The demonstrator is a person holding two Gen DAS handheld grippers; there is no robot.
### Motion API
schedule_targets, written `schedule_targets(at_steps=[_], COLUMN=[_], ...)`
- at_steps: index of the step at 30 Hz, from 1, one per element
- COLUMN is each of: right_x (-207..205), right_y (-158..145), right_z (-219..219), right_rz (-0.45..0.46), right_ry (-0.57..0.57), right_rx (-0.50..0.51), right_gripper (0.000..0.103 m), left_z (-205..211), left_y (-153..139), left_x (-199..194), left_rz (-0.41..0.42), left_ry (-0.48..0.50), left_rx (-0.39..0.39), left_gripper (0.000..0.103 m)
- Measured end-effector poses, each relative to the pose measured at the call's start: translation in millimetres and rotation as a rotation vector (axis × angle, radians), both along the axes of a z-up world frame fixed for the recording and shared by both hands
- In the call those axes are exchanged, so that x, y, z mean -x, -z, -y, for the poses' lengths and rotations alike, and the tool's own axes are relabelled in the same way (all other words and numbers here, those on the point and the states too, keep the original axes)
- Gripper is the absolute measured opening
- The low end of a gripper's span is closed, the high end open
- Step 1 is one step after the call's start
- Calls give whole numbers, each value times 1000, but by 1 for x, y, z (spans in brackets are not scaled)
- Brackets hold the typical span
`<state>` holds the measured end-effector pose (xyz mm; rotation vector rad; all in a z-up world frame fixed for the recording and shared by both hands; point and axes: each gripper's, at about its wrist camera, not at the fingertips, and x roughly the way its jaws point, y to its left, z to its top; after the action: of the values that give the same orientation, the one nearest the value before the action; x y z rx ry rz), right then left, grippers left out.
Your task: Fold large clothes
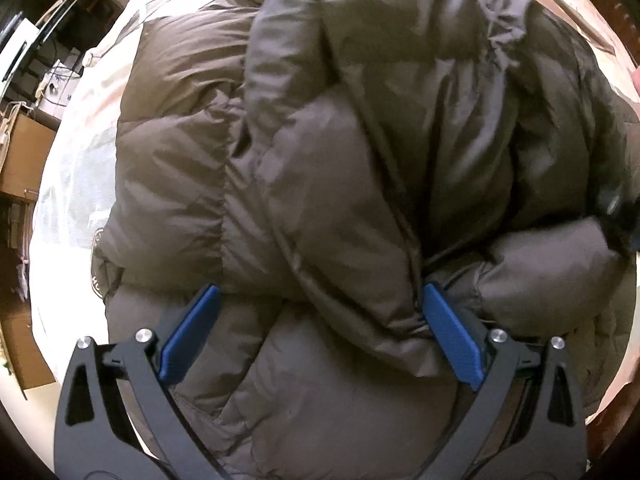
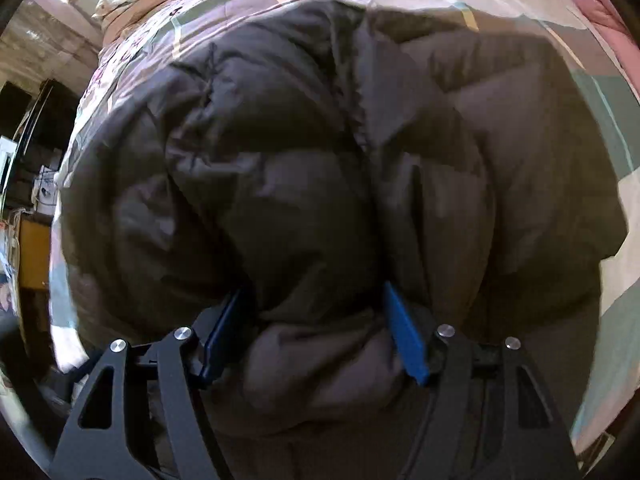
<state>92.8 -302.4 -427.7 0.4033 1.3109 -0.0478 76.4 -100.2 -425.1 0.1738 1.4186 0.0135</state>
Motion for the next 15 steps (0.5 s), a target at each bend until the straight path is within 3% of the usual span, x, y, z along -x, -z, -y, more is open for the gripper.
schedule_targets(at_steps=[9, 12, 15], right_x=[34, 44, 47], right_y=[-35, -19, 5], right_z=[-11, -18, -16], right_rz=[44, 15, -29], right_ry=[-52, -80, -37], right_rx=[77, 119, 62], right_gripper=[69, 69, 69], left_z=[21, 23, 13], left_y=[-14, -11, -4], left_x=[10, 17, 24], left_rz=[8, 6, -2], left_ry=[29, 35, 35], left_rx=[-11, -16, -14], left_gripper=[101, 101, 101])
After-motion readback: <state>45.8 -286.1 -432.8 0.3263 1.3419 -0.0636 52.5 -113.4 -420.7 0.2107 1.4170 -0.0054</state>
